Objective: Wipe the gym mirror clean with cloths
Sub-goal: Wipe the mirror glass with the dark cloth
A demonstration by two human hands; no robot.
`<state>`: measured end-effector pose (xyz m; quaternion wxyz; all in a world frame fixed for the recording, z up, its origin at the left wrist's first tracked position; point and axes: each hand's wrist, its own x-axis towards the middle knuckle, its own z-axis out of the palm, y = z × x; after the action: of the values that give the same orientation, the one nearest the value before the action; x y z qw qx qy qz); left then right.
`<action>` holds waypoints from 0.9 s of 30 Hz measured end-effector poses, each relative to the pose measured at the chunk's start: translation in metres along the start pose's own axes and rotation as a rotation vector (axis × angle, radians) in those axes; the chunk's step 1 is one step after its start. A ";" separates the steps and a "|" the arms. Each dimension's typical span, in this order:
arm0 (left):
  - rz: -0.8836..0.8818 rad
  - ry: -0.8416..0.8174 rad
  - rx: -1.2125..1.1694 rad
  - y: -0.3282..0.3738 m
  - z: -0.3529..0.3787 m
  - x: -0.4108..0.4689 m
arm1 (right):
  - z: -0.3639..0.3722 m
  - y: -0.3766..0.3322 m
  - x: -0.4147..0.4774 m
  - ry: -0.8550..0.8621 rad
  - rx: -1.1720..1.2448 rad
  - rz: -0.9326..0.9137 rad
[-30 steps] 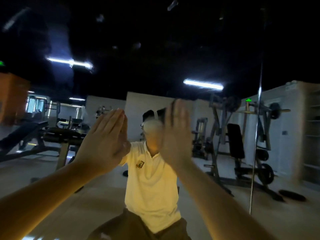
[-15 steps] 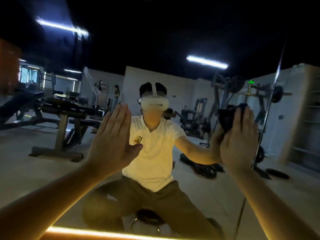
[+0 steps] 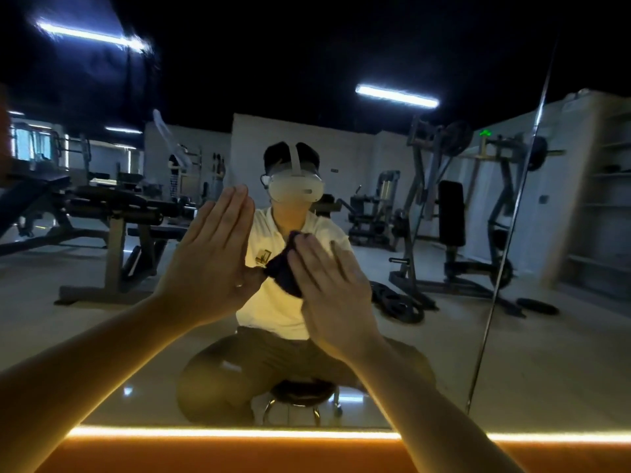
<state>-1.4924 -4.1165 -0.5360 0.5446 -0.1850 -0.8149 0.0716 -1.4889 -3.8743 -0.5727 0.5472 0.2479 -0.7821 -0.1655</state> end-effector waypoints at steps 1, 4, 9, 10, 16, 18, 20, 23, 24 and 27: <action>-0.020 -0.007 -0.001 0.002 0.003 0.001 | 0.000 0.015 -0.008 -0.022 -0.029 0.039; -0.075 0.042 -0.007 0.013 0.013 0.002 | -0.008 0.051 -0.033 0.007 0.023 0.219; -0.121 0.058 -0.006 0.021 0.010 0.004 | -0.024 0.066 -0.043 0.044 0.010 0.331; -0.127 0.036 0.002 0.021 0.008 0.004 | -0.027 0.065 -0.042 0.062 -0.015 0.359; -0.136 -0.011 0.095 0.025 -0.003 0.006 | -0.022 0.055 -0.042 0.153 0.010 0.437; -0.130 -0.033 0.103 0.025 -0.008 0.006 | -0.019 0.053 -0.041 0.184 0.101 0.461; -0.126 -0.048 0.109 0.026 -0.013 0.006 | -0.018 0.046 -0.042 0.217 0.183 0.534; -0.127 -0.081 0.128 0.028 -0.015 0.004 | -0.018 0.035 -0.040 0.253 0.308 0.644; -0.133 -0.088 0.129 0.027 -0.014 0.004 | -0.018 0.035 -0.038 0.261 0.327 0.655; -0.142 -0.081 0.122 0.027 -0.014 0.004 | -0.015 0.033 -0.032 0.268 0.380 0.707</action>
<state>-1.4752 -4.0916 -0.5354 0.5250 -0.0901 -0.8415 0.0898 -1.4725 -3.8291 -0.5745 0.6117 0.0799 -0.7577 0.2131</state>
